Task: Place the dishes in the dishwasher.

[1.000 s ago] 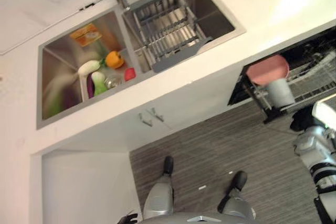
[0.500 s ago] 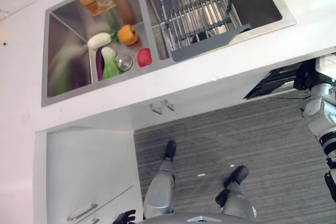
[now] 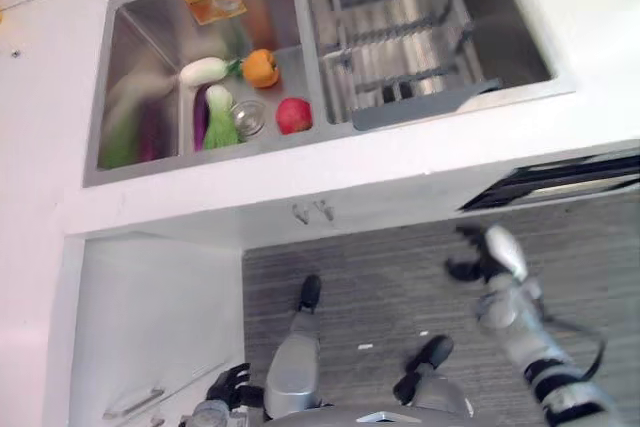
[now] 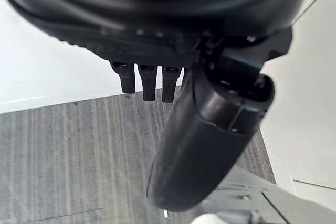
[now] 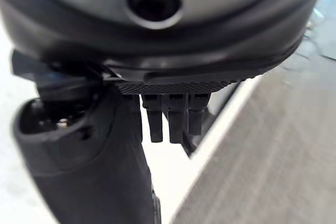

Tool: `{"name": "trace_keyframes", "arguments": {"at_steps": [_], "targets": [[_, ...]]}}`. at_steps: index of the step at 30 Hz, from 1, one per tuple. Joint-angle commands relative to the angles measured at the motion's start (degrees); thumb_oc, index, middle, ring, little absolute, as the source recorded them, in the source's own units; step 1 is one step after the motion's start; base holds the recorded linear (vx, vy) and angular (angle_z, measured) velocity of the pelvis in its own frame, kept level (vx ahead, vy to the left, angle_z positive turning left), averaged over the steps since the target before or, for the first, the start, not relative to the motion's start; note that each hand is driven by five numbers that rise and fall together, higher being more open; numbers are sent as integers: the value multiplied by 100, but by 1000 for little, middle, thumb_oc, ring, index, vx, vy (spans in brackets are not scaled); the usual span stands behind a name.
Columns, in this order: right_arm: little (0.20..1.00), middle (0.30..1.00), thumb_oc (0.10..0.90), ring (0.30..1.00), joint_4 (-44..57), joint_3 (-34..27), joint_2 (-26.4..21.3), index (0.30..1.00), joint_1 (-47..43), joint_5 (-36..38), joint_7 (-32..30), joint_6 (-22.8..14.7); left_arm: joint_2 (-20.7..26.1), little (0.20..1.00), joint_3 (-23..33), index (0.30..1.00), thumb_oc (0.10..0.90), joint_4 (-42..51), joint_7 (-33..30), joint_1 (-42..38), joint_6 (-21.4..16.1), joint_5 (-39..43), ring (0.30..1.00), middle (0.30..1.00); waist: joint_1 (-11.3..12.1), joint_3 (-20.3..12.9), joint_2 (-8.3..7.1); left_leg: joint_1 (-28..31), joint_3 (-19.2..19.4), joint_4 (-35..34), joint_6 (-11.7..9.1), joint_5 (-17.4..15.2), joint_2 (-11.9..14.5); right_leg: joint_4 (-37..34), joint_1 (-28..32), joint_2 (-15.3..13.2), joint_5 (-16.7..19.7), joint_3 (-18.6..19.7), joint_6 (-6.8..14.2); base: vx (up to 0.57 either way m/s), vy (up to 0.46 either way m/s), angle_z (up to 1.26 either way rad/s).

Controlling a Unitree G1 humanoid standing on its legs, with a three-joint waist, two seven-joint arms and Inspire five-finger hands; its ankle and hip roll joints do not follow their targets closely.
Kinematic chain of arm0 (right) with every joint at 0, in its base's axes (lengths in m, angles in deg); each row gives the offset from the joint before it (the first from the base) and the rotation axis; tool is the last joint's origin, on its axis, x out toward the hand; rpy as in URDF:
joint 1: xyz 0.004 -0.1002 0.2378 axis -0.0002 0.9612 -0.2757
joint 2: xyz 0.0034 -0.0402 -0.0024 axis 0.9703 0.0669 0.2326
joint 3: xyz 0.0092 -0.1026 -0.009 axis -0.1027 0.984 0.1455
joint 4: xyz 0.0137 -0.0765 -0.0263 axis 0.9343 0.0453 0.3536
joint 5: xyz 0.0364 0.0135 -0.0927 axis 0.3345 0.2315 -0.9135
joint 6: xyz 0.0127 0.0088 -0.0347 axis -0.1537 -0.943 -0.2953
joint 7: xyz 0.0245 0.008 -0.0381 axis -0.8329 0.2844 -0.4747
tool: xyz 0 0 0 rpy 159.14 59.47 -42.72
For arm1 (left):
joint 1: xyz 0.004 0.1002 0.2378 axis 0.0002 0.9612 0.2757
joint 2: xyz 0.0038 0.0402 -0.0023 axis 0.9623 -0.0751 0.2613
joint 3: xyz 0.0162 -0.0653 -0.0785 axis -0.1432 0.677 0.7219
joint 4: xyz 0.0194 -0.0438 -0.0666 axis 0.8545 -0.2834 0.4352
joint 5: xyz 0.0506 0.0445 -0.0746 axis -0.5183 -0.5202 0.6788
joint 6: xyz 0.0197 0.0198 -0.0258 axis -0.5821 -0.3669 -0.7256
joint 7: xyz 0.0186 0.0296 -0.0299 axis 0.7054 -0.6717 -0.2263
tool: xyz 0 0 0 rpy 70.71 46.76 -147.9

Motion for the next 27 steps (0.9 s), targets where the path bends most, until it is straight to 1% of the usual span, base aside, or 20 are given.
{"name": "trace_keyframes", "arguments": {"at_steps": [1,4,6,7,8,9,10,11,13,14,15,16,17,18,19,21,22,24,25,27], "targets": [[900,900,800,900,103,-278,-535,900,109,279,-48,-84,254,900,-200,900,800,-427,43,139,28,55,900,900,40,-638,59,191,662,72,6,-526,188,484,-94,-173,-758,249,130,43,46,-33],[900,900,800,900,-349,-518,-141,900,560,533,147,33,193,900,-37,900,800,-670,125,107,84,177,900,900,-187,-842,-130,674,899,136,264,-837,70,856,-58,-327,-807,589,179,112,193,-49],[900,900,800,900,-457,-516,-90,900,580,578,205,72,206,900,-8,900,800,-706,122,107,90,196,900,900,-198,-849,-176,794,938,188,347,-935,21,1125,-110,-421,-843,733,195,74,167,-65],[900,900,800,900,-713,-581,-43,900,604,656,319,167,251,900,-6,900,800,-682,138,107,103,236,900,900,-260,-835,-220,950,938,364,520,-1133,-57,1830,-277,-602,-899,1018,245,114,358,-88],[900,900,800,900,-1178,-644,-30,900,506,793,395,242,293,900,-57,900,800,-646,143,110,101,231,900,900,-345,-796,-205,1122,900,518,701,-1309,-174,2652,-512,-783,-652,1372,389,78,295,-56],[900,900,800,900,-1178,-644,-30,900,506,793,395,242,293,900,-57,900,800,-646,143,110,101,231,900,900,-345,-796,-205,1122,900,518,701,-1309,-174,2652,-512,-783,-652,1372,389,45,240,-21],[900,900,800,900,-1309,-713,-14,900,472,894,422,294,316,900,-90,900,800,-632,132,91,108,269,900,900,-417,-719,-192,1185,832,617,803,-1347,-244,3188,-739,-807,-380,1703,451,7,155,11],[900,900,800,900,-1420,-795,90,900,411,1180,430,310,367,900,-117,900,800,-642,94,33,119,287,900,900,-506,-632,-150,1274,713,677,879,-1403,-252,3824,-1160,-609,-323,2351,472,7,155,11],[900,900,800,900,-1483,-833,156,900,407,1326,426,304,378,900,-105,900,800,-667,70,10,106,305,900,900,-535,-649,-158,1334,639,632,860,-1435,-261,3637,-1205,-505,-493,2531,399,96,-32,50],[900,900,800,900,-1599,-859,241,900,371,1610,426,275,424,900,-102,900,800,-803,33,-164,67,346,900,900,-621,-662,-225,1259,397,693,762,-1471,-289,2465,-1042,-237,-972,2888,291,198,-214,69],[900,900,800,900,-1600,-839,279,900,372,1694,436,273,442,900,-127,900,800,-875,36,-250,43,328,900,900,-695,-653,-264,1257,265,701,697,-1493,-296,1902,-1072,-98,-950,3221,281,155,-208,37],[900,900,800,900,-1600,-839,279,900,372,1694,436,273,442,900,-127,900,800,-875,36,-250,43,328,900,900,-695,-653,-264,1257,265,701,697,-1493,-296,1902,-1072,-98,-950,3221,281,94,-148,60],[900,900,800,900,-1682,-812,289,900,363,1759,377,271,487,900,-215,900,800,-881,-38,-347,51,223,900,900,-768,-671,-320,1233,165,699,660,-1488,-310,1564,-1144,22,-846,3554,344,140,-214,87],[900,900,800,900,-2036,-718,447,900,425,1812,508,296,504,900,-224,900,800,-1034,-38,-481,59,129,900,900,-730,-742,-432,1268,-44,682,558,-1513,-273,1443,-1051,75,-924,3570,267,142,-216,87],[900,900,800,900,-2042,-715,448,900,422,1813,508,292,505,900,-222,900,800,-1036,-38,-481,57,129,900,900,-742,-736,-431,1277,-55,674,556,-1511,-268,1447,-1039,76,-932,3557,265,168,-294,88],[900,900,800,900,-2207,-695,497,900,430,1831,578,271,449,900,-139,900,800,-1159,-87,-485,36,239,900,900,-756,-804,-419,1313,-130,663,446,-1449,-9,1449,-964,217,-964,3362,188,153,-342,110],[900,900,800,900,-2388,-772,511,900,487,2003,595,237,338,900,-38,900,800,-1233,-60,-434,28,484,900,900,-751,-881,-383,1279,-231,736,307,-1358,256,1267,-718,395,-1068,3142,75,168,-415,117],[900,900,800,900,-2468,-825,466,900,491,2126,575,211,224,900,-47,900,800,-1299,-24,-452,51,627,900,900,-726,-846,-362,1024,-359,1042,257,-1126,344,1208,-554,529,-1176,3029,-74,94,-300,92],[900,900,800,900,-2471,-826,464,900,488,2127,576,209,222,900,-47,900,800,-1300,-25,-454,51,628,900,900,-743,-847,-357,1006,-380,1057,254,-1132,344,1205,-549,529,-1177,3010,-76,-5,-181,36],[900,900,800,900,-2628,-839,336,900,447,2123,582,227,104,900,-211,900,800,-1321,-57,-539,59,499,900,900,-802,-745,-372,611,69,1472,287,-867,329,1091,-320,482,-1234,2686,-212,-62,-179,-11]]}}
